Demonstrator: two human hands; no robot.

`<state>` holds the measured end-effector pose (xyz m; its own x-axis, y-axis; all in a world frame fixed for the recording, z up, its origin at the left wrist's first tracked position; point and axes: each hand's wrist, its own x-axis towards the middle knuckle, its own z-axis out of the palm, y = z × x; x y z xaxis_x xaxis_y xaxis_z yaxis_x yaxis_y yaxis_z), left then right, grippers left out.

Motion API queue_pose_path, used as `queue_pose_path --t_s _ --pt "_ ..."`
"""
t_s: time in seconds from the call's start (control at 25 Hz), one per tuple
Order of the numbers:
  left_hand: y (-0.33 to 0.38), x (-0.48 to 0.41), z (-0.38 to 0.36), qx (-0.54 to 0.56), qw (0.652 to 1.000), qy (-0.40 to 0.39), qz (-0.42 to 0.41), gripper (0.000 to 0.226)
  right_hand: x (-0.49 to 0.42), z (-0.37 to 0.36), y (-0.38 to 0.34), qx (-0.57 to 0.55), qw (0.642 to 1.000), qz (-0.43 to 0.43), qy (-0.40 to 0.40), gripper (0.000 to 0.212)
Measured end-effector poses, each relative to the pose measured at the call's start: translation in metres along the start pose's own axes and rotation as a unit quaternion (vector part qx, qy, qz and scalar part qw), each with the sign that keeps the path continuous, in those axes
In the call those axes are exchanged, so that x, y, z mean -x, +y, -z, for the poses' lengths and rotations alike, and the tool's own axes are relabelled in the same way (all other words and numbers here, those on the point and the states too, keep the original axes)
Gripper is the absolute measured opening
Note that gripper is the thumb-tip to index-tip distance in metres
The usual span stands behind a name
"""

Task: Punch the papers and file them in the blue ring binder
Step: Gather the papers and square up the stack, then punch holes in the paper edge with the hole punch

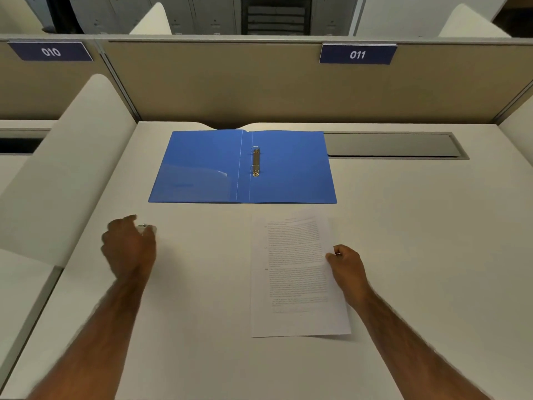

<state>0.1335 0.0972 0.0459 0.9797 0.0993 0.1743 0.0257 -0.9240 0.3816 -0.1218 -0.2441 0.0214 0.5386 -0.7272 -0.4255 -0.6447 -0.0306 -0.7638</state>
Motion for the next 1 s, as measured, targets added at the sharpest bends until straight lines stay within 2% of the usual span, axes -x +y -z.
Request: queue_pose_path --t_s 0.12,0.2,0.32,0.6,1.0 --pt "-0.026 -0.010 0.004 0.007 0.992 -0.057 0.109 0.056 -0.002 -0.001 0.005 -0.016 1.000 -0.013 -0.003 0.018" --pt "-0.036 -0.017 0.001 0.041 0.985 -0.100 0.136 0.045 -0.003 -0.001 0.007 -0.026 0.999 -0.018 -0.005 0.018" --pt "-0.039 -0.021 0.000 0.050 0.983 -0.127 0.118 0.030 -0.004 0.001 0.010 -0.037 0.999 -0.021 -0.005 0.017" --pt "-0.013 -0.015 0.000 -0.001 0.974 -0.208 0.089 0.027 -0.006 0.003 0.012 -0.066 0.997 -0.025 -0.006 0.017" --pt "0.060 0.071 -0.014 0.047 0.959 -0.278 -0.009 0.025 -0.010 0.014 0.013 -0.106 0.994 -0.022 -0.027 0.016"
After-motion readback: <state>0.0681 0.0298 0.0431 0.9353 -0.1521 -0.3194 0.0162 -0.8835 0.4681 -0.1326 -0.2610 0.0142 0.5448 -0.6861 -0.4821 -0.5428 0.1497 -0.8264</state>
